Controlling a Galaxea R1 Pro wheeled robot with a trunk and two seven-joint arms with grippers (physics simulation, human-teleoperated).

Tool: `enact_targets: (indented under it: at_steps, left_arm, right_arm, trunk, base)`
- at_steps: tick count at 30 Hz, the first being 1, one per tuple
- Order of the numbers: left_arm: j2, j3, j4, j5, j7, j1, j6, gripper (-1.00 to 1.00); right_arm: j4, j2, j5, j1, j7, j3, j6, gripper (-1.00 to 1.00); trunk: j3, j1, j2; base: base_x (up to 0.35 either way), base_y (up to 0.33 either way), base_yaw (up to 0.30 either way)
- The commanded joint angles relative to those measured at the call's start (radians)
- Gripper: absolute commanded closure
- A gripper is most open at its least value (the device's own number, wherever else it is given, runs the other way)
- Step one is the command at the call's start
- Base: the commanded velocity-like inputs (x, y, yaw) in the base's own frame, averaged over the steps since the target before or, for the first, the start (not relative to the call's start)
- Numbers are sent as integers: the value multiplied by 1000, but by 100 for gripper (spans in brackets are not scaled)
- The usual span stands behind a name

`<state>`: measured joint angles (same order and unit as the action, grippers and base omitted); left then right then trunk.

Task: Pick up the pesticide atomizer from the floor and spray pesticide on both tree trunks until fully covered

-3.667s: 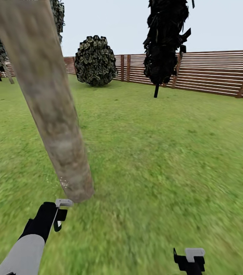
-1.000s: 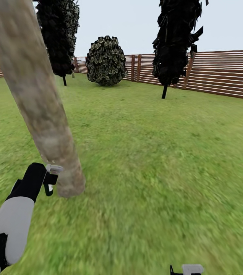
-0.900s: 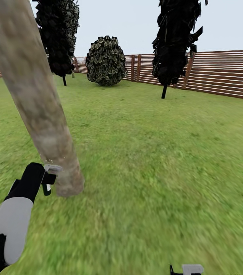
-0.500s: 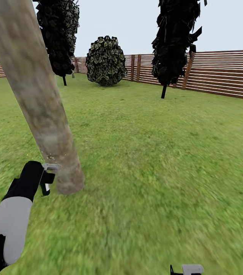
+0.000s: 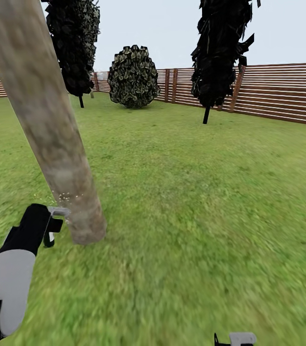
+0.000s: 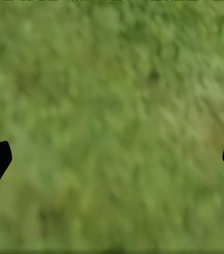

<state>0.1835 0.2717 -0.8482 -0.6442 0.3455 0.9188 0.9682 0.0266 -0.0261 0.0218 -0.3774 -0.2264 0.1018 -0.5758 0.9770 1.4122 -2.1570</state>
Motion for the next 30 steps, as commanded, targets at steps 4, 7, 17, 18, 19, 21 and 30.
enact_targets:
  at_steps: [4, 7, 17, 18, 19, 21, 30]
  left_arm:
    - [-2, 8, 0, -4, -5, 1, -1, 100]
    - [8, 6, 12, -7, -5, -2, -5, 100]
    - [-103, 6, 9, -9, -7, 9, 0, 100]
    - [-97, 8, 6, -9, -7, 6, 0, 100]
    - [-76, 9, 3, -9, -8, 2, 0, 100]
    - [-36, 9, 2, -7, -7, -1, 0, 100]
    - [-34, 6, 13, -3, -8, -3, -3, 100]
  right_arm:
    - [6, -1, 1, 0, 1, 2, -5, -100]
    - [41, -5, 0, 0, 2, 1, -7, -100]
    - [45, -11, 4, 0, 4, 3, -7, -100]
    - [45, -11, 4, 0, 4, 3, -7, -100]
    - [45, -11, 4, 0, 4, 3, -7, -100]
    - [45, -11, 4, 0, 4, 4, -7, -100]
    - [45, -11, 3, 0, 4, 3, -7, -100]
  trunk:
    - [0, 0, 0]
    - [0, 0, 0]
    - [0, 0, 0]
    - [0, 0, 0]
    - [0, 0, 0]
    - [0, 0, 0]
    - [0, 0, 0]
  base:
    - [0, 0, 0]
    - [0, 0, 0]
    - [0, 0, 0]
    - [0, 0, 0]
    - [0, 0, 0]
    - [0, 0, 0]
    - [91, -137, 0]
